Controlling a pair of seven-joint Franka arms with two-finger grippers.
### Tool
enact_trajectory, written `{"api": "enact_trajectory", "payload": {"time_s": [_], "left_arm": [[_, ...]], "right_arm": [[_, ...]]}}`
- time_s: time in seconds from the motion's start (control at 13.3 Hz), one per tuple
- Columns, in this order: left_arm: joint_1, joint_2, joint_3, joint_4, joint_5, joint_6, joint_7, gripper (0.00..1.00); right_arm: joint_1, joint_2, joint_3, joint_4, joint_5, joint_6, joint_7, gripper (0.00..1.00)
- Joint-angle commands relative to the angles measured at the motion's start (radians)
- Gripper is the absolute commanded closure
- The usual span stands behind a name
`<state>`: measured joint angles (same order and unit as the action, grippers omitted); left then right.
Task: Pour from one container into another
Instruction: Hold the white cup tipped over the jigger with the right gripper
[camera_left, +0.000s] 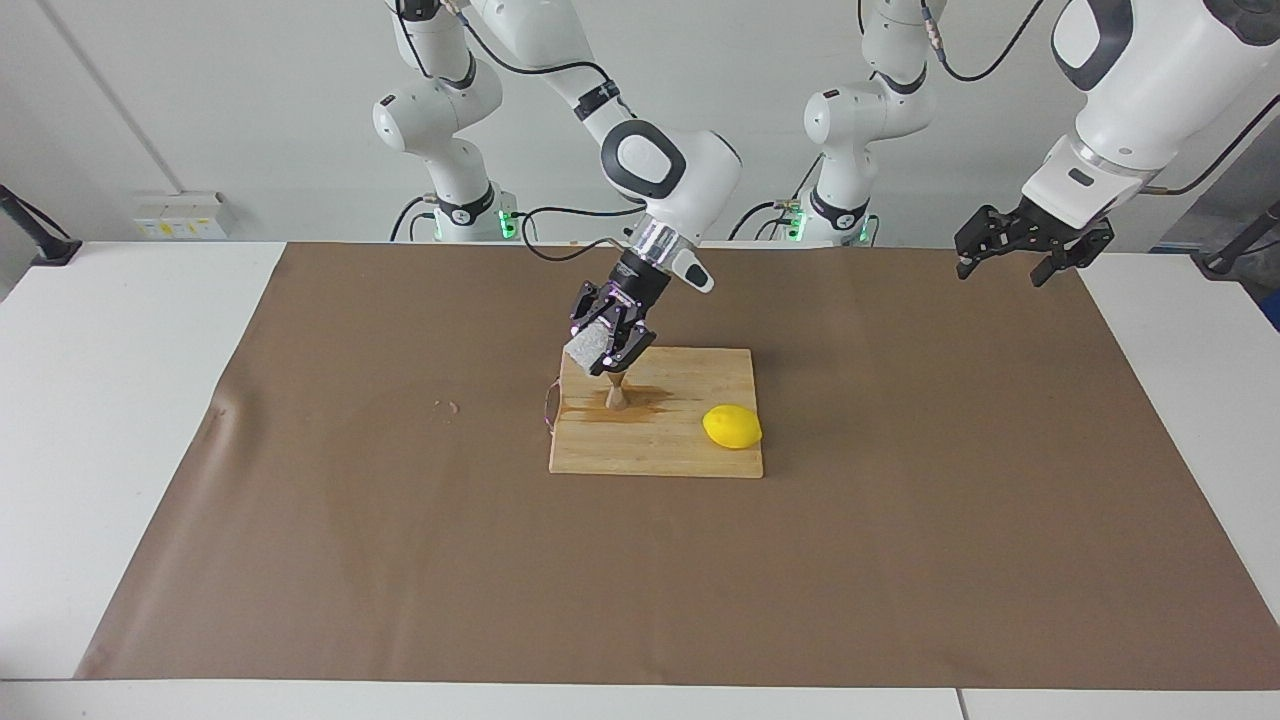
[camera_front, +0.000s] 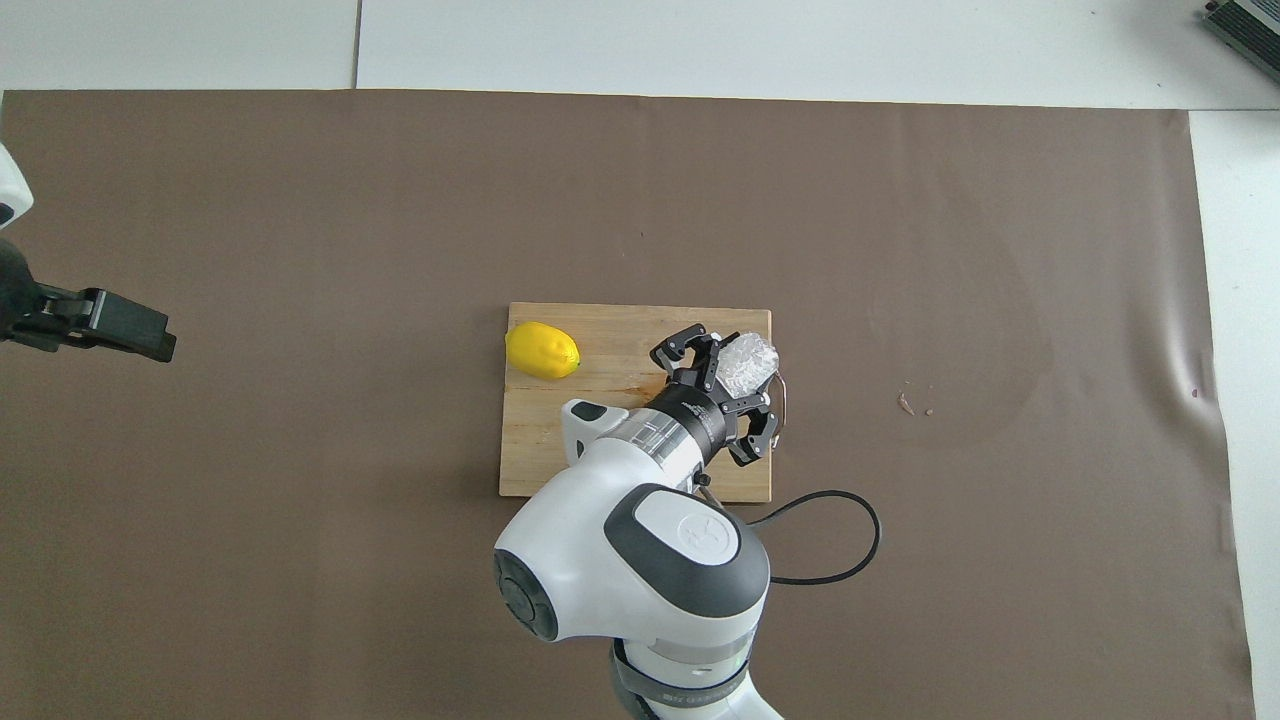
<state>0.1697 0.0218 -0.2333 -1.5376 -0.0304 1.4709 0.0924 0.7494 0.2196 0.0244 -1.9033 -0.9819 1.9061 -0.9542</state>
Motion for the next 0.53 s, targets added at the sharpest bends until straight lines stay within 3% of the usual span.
{"api": "enact_trajectory", "payload": {"time_s": [0.0, 0.45], "left_arm": [[0.01, 0.0, -0.006, -0.004, 0.001, 0.014, -0.01, 0.0], [0.01, 0.0, -0.006, -0.003, 0.001, 0.023, -0.008, 0.0]], "right_arm": [[0.008, 0.014, 0.003, 0.004, -0.035, -0.019, 0.032, 0.64], [0.038, 0.021, 0.005, -0.025, -0.115, -0.048, 0.159, 0.65]]}}
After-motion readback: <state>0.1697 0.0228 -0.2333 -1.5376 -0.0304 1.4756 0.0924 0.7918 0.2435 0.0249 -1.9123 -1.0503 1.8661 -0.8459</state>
